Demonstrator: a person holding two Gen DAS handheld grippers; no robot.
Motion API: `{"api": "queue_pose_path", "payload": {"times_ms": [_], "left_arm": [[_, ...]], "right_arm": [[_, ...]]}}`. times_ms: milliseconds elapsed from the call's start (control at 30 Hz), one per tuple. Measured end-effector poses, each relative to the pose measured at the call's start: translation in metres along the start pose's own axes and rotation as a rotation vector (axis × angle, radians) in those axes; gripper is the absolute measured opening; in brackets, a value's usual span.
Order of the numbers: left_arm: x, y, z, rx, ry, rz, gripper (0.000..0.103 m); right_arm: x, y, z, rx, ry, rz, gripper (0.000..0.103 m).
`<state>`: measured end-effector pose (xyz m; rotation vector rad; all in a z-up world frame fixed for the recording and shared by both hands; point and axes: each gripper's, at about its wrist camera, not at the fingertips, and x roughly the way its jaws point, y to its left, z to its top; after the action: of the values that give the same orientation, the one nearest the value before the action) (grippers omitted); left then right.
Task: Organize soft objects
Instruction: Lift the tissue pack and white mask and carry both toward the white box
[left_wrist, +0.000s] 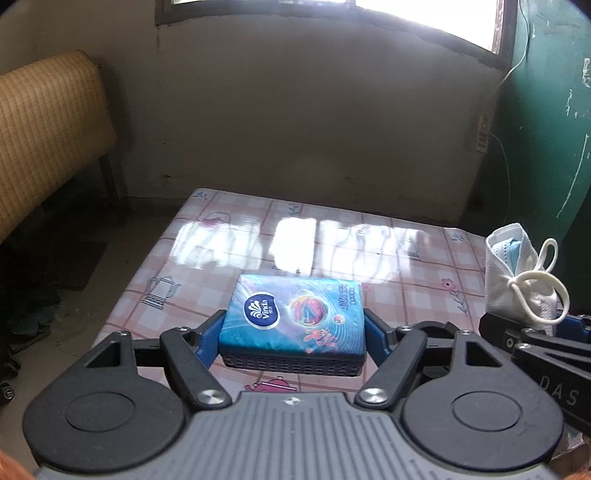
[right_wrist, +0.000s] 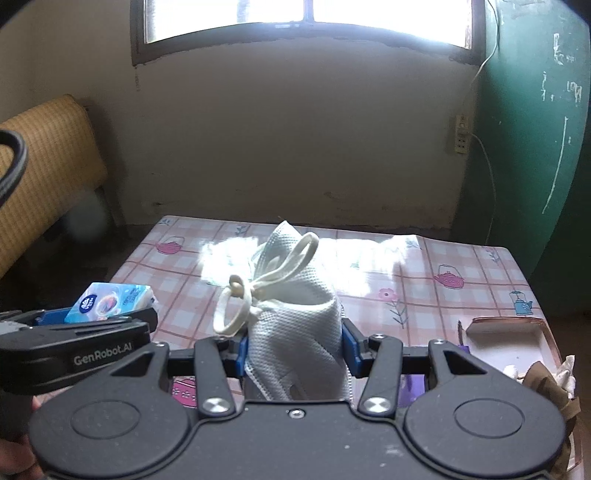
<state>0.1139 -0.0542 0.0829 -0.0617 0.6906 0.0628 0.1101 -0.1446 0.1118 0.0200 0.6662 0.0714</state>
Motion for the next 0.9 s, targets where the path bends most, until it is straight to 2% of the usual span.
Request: {"api": "queue_pose_path", "payload": {"times_ms": [900], "left_arm": [[0.008, -0.031, -0.002, 0.057, 0.015, -0.054, 0.076]], "right_arm": [[0.003, -0.03, -0.006, 0.054, 0.006, -0.024, 0.058]]}}
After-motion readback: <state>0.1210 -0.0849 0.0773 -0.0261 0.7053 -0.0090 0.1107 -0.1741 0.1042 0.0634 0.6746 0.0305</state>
